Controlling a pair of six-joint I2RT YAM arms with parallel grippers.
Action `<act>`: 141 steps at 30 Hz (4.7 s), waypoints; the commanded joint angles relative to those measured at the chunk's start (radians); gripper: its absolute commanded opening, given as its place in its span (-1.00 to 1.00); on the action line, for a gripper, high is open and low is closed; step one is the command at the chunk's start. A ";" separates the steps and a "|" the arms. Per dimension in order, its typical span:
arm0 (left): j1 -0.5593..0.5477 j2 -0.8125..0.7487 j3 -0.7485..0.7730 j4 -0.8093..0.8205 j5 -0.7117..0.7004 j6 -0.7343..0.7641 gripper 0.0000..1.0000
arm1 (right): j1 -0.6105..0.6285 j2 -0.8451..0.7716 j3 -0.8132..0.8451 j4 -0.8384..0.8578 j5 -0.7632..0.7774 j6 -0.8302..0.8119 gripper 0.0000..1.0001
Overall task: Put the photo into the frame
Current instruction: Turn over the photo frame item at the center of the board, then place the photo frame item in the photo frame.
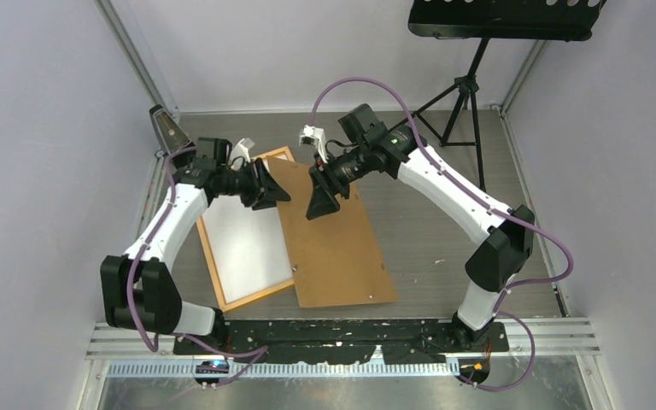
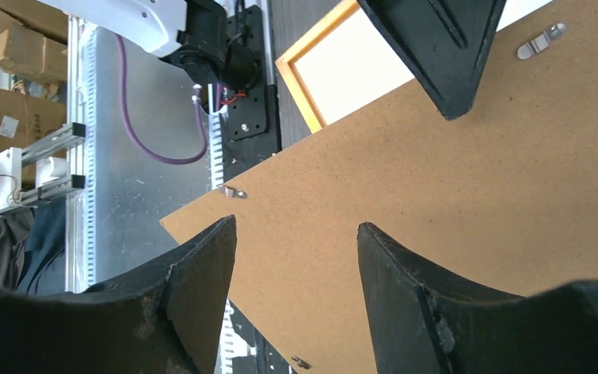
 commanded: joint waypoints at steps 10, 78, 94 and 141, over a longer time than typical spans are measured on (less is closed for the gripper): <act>-0.002 0.231 -0.116 0.515 0.134 -0.101 -1.00 | -0.228 -0.133 -0.327 0.219 0.048 -0.004 0.25; 0.763 0.264 0.158 -0.364 0.144 0.788 -1.00 | -0.390 -0.247 -0.654 0.491 0.153 0.153 0.23; 0.742 0.327 0.248 -0.313 0.124 0.833 -1.00 | -0.389 -0.228 -0.654 0.493 0.139 0.153 0.23; 0.728 0.065 -0.204 0.441 -0.022 0.290 -1.00 | -0.383 -0.195 -0.644 0.489 0.116 0.155 0.24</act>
